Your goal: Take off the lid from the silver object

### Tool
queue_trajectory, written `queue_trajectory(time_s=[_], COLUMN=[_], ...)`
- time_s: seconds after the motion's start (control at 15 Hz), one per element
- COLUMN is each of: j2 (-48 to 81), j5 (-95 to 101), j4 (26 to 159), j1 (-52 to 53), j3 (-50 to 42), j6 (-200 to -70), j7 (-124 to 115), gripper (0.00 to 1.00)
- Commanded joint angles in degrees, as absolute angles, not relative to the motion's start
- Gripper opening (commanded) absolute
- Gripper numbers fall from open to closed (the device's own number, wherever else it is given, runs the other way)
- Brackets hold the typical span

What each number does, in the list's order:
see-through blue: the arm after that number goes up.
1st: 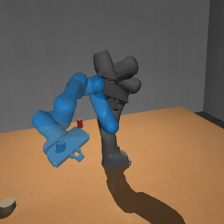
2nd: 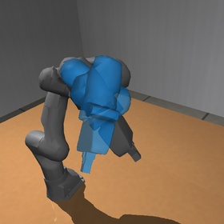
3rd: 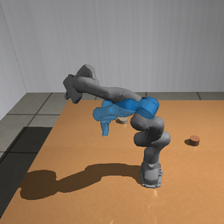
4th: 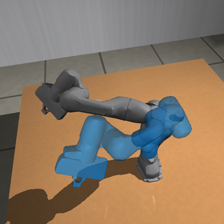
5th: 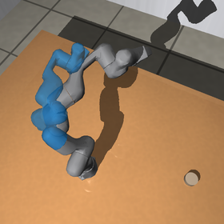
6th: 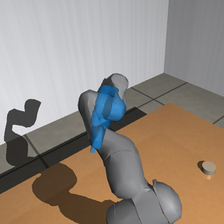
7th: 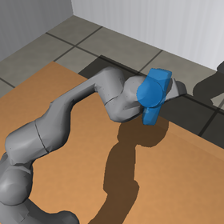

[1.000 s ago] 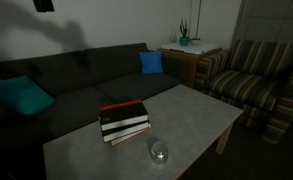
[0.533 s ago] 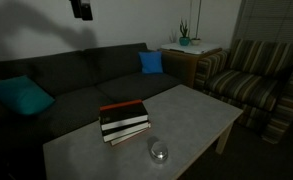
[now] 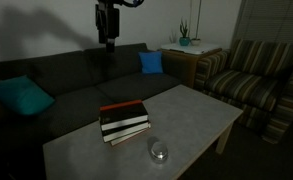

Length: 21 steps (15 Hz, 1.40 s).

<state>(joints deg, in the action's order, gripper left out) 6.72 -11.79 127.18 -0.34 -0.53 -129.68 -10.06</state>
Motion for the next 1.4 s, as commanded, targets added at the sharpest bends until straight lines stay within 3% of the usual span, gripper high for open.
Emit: queue_trajectory(time_s=[0.0,0.53,1.33], j2=[7.56,11.56,47.82], j5=[-12.33,-12.09,-10.0], j4=[126.39,121.69,83.14], j1=[-0.44,-0.97,-4.05], j3=[-0.55,-0.97,-2.15], j6=[-129.51,-127.57,-98.52], j7=[-9.79,-8.94,-8.88], gripper=[1.0,1.0,1.0])
